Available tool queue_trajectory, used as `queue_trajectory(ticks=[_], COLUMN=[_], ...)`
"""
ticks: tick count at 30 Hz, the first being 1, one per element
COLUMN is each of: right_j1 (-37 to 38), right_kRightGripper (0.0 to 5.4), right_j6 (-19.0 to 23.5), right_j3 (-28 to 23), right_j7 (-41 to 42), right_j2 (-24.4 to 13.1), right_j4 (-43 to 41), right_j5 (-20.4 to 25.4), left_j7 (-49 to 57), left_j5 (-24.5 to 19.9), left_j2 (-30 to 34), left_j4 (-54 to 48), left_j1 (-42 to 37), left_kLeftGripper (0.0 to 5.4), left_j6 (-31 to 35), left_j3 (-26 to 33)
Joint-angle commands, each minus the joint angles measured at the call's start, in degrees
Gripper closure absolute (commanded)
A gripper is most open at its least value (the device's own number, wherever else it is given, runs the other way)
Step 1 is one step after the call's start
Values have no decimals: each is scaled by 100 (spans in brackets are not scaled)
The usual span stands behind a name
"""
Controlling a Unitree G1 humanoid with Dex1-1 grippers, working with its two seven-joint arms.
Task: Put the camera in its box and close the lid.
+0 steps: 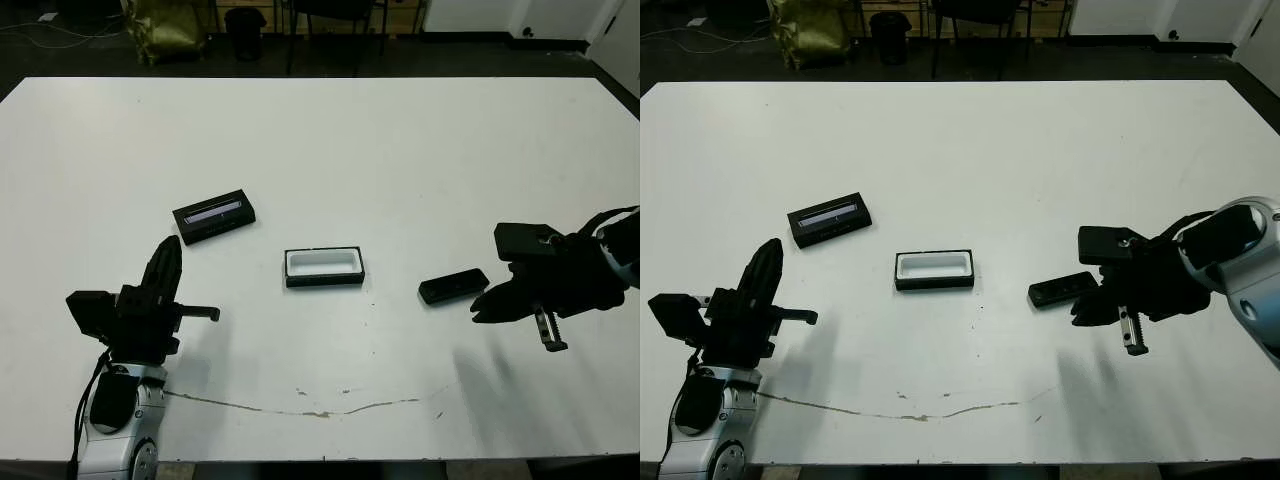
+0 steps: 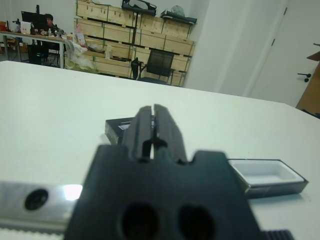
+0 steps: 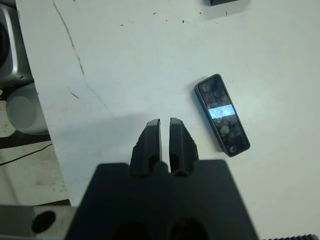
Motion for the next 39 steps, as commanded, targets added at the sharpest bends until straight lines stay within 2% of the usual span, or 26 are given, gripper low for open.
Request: queue_trajectory(ticks=[1,8,11,12,14,15,20,24,34,39], right_j1=[62,48,66,24,-184,-214,62,225,44,-37], right_kRightGripper=[540,540,540,540,540,540,540,540,540,540], right_j6=[-80,-130,-312,-259,160,180,-745,-1862,-2903,-2823], right_j3=[53,233,306,385,784,930,958,1067,1234,1138], right_j7=[-46,-175,-252,-234,-138,-156,-519,-1103,-1348,-1267], right_j2=[-133,-155,-138,-133,-160,-144,44,368,873,1141], right_j4=[111,226,290,328,400,483,1054,1920,2958,3253], right_j5=[-11,-216,-336,-388,-687,-842,-1105,-1496,-2222,-2194], left_j7=[26,-20,19,27,51,38,27,56,76,16], left_j5=[-2,-25,72,69,71,56,16,39,83,42], left_j2=[31,42,55,48,32,32,23,17,5,15], left_j4=[64,83,87,77,53,59,65,39,50,84], left_j1=[85,83,88,93,103,103,104,111,123,116], left_kLeftGripper=[538,538,538,538,538,538,538,538,538,538], left_j6=[79,39,6,22,55,47,48,74,47,-5], left_j3=[25,27,23,23,18,18,19,5,-8,-13])
